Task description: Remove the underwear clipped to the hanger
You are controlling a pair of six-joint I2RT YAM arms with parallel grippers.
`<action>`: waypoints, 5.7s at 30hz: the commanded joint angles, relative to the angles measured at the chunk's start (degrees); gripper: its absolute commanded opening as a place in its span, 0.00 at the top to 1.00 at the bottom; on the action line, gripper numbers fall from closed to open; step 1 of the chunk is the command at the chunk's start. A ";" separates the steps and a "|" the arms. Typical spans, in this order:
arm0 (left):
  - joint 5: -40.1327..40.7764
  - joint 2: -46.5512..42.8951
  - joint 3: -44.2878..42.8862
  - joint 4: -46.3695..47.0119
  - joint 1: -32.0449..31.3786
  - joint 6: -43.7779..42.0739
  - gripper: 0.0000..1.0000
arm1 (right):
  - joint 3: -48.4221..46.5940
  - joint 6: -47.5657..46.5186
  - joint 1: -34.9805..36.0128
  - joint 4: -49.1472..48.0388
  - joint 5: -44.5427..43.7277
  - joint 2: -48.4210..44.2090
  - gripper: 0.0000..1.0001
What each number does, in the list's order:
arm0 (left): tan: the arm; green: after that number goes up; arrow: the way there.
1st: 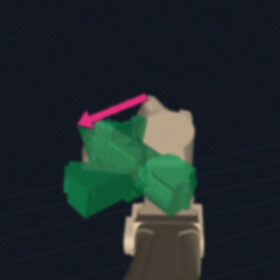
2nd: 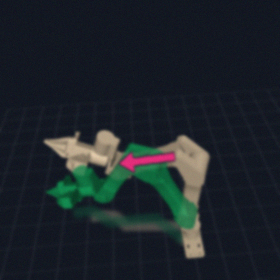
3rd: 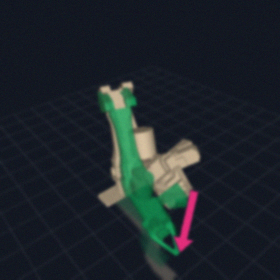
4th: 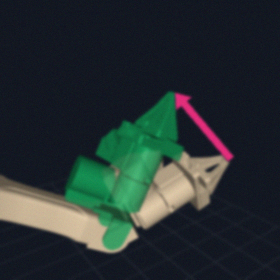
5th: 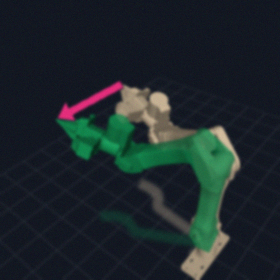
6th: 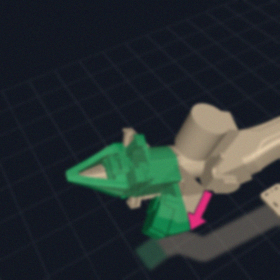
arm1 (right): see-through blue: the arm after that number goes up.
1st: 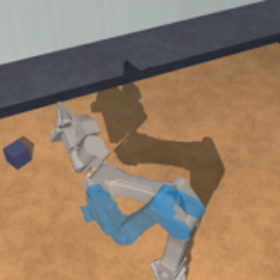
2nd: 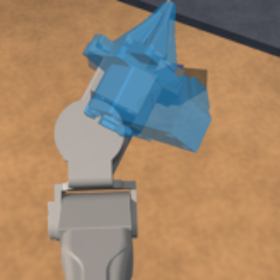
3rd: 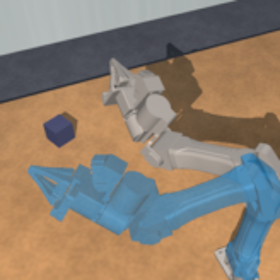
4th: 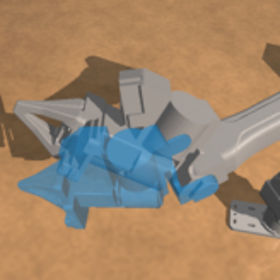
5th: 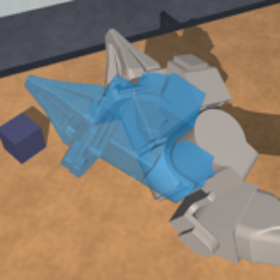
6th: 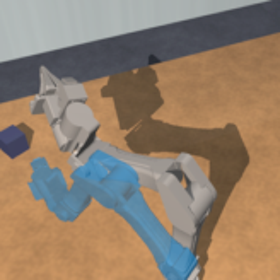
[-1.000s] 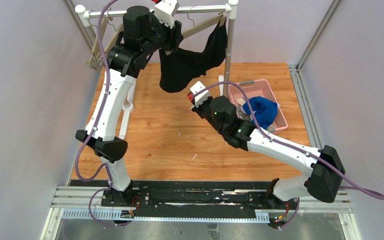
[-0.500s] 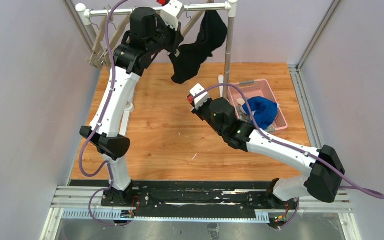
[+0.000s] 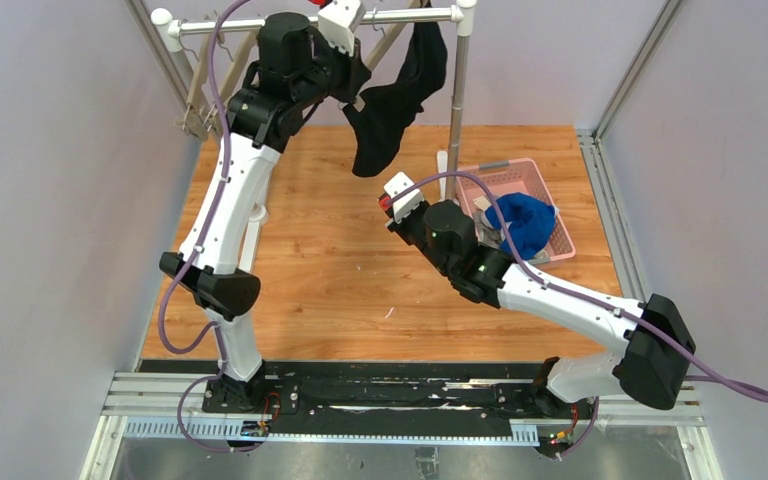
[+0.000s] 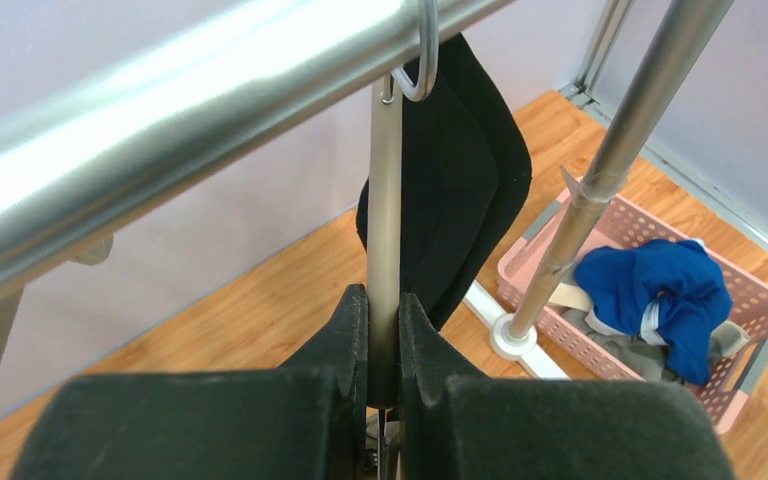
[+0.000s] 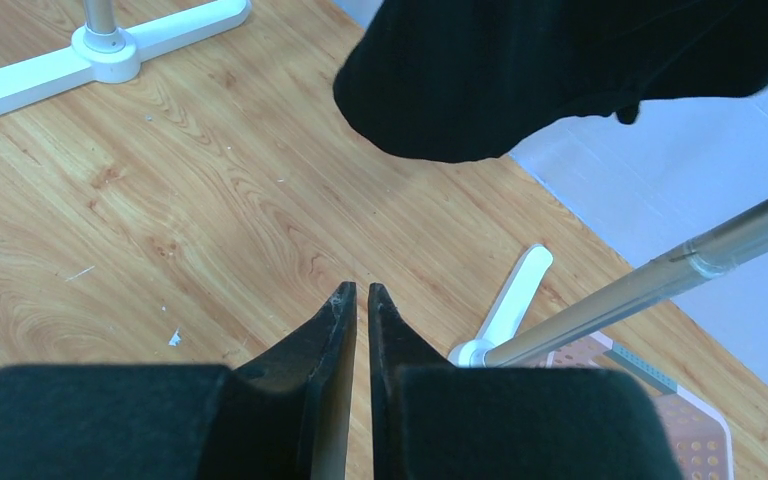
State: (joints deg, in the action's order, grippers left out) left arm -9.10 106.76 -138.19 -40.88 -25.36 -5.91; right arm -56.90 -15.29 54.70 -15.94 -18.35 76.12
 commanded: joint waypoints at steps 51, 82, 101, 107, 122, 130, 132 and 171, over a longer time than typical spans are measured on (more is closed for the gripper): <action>-19.44 -48.48 65.13 -0.31 -0.38 1.87 1.00 | -2.51 6.57 -34.58 21.88 66.25 -10.40 0.34; -31.26 -49.33 64.32 -10.52 -0.38 -9.51 1.00 | -12.80 -0.27 -36.06 31.27 82.78 -12.56 0.33; -33.64 -51.36 64.32 -10.71 -0.36 -9.99 1.00 | -12.18 1.94 -36.06 29.13 87.07 -6.92 0.34; -33.64 -49.96 63.66 -10.71 -0.30 -9.73 1.00 | -10.96 7.31 -36.06 23.51 90.02 -5.33 0.52; -32.13 -48.90 62.16 -8.00 -0.32 -7.44 1.00 | -10.08 8.16 -35.97 23.45 87.96 -4.04 0.86; -27.49 -48.06 61.32 -5.31 -0.34 -3.98 1.00 | -6.91 11.00 -35.93 19.12 70.52 -10.90 0.59; -25.79 -47.89 60.79 -4.86 -0.37 -3.03 1.00 | -4.36 12.77 -35.98 16.06 64.13 -14.20 0.57; -34.54 -46.20 80.37 57.33 -3.77 38.69 1.00 | 18.29 73.29 -35.69 -71.10 57.86 -8.77 0.27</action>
State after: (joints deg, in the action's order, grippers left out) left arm -41.91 59.96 -58.35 4.80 -28.18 27.00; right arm -37.34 50.52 19.09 -73.69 39.46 64.03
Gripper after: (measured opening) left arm 0.076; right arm 0.742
